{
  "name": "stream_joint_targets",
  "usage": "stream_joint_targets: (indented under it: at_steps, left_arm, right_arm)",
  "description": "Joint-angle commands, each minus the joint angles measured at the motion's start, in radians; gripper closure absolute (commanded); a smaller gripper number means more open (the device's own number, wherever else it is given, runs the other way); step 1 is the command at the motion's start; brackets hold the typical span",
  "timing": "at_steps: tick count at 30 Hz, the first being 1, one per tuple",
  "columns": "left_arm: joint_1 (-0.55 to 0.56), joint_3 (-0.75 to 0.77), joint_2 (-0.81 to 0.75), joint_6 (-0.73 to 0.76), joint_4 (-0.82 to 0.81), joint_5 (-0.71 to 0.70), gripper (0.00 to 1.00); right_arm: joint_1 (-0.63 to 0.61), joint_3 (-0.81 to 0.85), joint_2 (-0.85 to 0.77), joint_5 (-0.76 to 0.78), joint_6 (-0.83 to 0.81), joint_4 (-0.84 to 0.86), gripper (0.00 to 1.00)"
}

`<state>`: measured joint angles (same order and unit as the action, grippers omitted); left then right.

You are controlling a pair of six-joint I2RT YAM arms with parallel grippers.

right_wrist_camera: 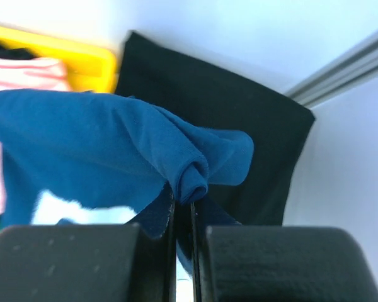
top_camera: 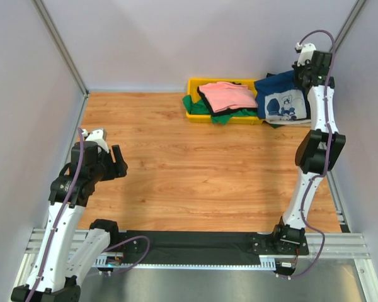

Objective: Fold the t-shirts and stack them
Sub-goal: Neatly place the folded tshirt to the corner

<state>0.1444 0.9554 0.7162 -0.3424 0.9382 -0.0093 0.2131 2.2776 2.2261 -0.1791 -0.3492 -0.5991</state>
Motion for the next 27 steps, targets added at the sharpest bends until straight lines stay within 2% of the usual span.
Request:
stream_joint_targets:
  at_steps: [1,9,27]
  left_arm:
    - [0.003,-0.004,-0.009,-0.009,-0.022,-0.011,0.25]
    - [0.003,-0.006,-0.017,-0.012,-0.022,-0.023,0.25]
    - [0.003,-0.006,-0.006,-0.018,-0.016,-0.044,0.25]
  right_arm:
    - [0.012,0.086,0.041,0.07,-0.002,0.139,1.0]
    - [0.023,0.21,0.202,0.225,0.019,0.214,1.0]
    - [0.063,0.295,0.352,0.238,-0.005,0.392,1.0]
